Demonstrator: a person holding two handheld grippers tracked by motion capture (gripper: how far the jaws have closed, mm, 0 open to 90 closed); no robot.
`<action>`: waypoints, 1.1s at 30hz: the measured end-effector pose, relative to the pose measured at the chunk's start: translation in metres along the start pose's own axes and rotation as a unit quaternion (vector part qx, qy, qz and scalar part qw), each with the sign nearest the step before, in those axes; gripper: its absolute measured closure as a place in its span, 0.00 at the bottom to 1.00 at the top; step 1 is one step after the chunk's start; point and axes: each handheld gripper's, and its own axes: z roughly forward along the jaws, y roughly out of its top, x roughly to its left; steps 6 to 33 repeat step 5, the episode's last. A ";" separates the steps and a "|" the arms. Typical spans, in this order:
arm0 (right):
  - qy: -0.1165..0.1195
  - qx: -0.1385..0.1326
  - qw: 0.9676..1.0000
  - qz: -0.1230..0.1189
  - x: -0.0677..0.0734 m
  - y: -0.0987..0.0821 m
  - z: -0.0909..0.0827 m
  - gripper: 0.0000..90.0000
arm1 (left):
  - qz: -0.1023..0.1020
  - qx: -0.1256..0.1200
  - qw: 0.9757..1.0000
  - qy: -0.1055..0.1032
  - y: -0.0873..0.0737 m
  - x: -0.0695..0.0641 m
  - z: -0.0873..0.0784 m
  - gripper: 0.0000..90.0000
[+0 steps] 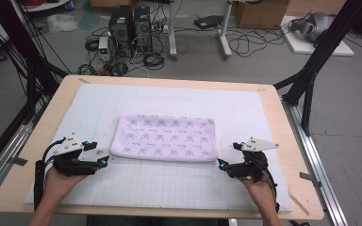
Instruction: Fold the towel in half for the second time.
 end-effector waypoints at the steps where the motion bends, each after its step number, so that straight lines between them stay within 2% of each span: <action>1: 0.001 0.001 1.000 0.003 0.001 0.000 -0.001 0.13 | 0.000 -0.001 1.000 0.001 0.000 0.000 0.000 0.30; 33: 0.003 0.001 1.000 0.002 0.001 -0.003 -0.002 0.13 | 0.000 -0.002 1.000 0.001 0.000 0.001 0.000 0.30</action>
